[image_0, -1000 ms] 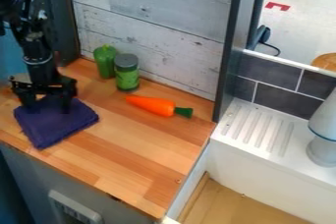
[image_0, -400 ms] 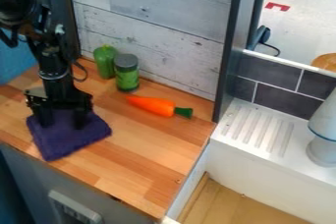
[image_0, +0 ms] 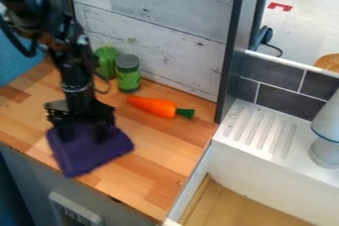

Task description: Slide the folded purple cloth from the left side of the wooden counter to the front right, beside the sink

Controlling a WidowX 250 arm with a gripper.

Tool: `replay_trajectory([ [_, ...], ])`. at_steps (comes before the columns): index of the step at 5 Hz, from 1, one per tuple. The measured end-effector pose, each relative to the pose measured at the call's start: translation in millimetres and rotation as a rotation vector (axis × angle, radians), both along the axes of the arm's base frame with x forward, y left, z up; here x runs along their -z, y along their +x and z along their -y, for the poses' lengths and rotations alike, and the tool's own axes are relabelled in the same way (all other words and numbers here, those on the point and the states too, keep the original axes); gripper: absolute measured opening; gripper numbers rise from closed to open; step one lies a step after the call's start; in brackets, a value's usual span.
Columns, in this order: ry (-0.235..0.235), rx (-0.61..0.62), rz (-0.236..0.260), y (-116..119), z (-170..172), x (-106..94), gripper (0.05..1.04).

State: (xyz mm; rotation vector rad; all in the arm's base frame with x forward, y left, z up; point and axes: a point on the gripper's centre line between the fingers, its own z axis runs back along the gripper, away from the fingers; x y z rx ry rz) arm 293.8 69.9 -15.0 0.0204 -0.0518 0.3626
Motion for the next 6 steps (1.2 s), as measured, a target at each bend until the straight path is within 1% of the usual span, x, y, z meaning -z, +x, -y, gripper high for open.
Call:
replay_trajectory([
  [2,-0.052,0.101,-0.030,2,60,-2.3,1.000],
  [3,-0.067,0.126,-0.030,8,85,-6.6,1.000],
  [4,-0.086,0.123,-0.017,16,96,-14.1,1.000],
  [5,-0.097,0.120,-0.014,22,99,-19.3,1.000],
  [6,-0.109,0.100,0.011,25,89,-34.4,1.000],
])
